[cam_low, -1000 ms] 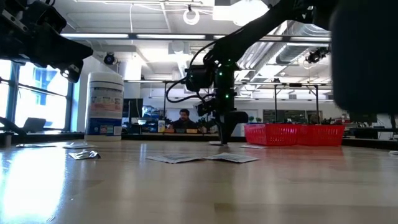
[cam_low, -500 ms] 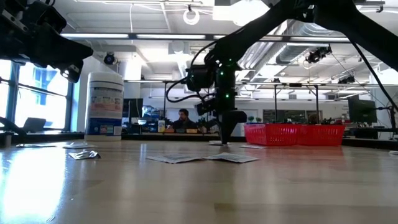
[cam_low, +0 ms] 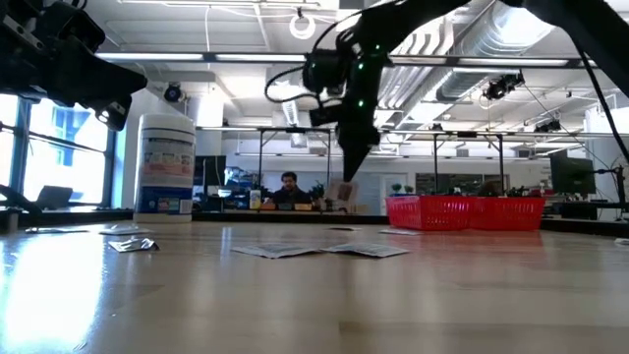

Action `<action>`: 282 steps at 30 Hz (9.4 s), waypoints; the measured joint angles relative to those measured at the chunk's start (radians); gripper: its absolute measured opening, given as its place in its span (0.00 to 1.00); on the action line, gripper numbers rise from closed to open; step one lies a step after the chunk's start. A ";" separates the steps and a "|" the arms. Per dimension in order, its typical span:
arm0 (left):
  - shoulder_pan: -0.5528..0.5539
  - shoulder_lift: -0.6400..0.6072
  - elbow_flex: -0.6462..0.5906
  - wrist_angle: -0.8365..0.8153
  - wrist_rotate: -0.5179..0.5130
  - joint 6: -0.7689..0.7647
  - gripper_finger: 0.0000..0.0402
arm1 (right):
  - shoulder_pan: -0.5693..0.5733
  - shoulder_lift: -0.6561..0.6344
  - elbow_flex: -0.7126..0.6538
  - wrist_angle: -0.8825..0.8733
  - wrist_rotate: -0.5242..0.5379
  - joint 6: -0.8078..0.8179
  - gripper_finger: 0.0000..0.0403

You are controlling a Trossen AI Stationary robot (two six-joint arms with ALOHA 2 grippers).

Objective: Pick & Place First Aid Supplies
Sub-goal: Put the towelette pack into the left red bin, then put the ointment pack into the right red bin

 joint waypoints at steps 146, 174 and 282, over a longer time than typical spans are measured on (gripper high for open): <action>0.000 0.000 0.000 0.000 0.000 0.000 0.00 | 0.480 -0.950 -0.966 0.177 0.256 0.864 0.00; 0.000 0.000 0.000 0.000 0.000 0.000 0.00 | -0.421 -0.595 -0.916 0.276 0.410 0.797 0.00; 0.000 0.000 0.000 0.000 0.000 0.000 0.00 | 0.502 -0.357 -0.785 0.711 0.016 0.683 0.32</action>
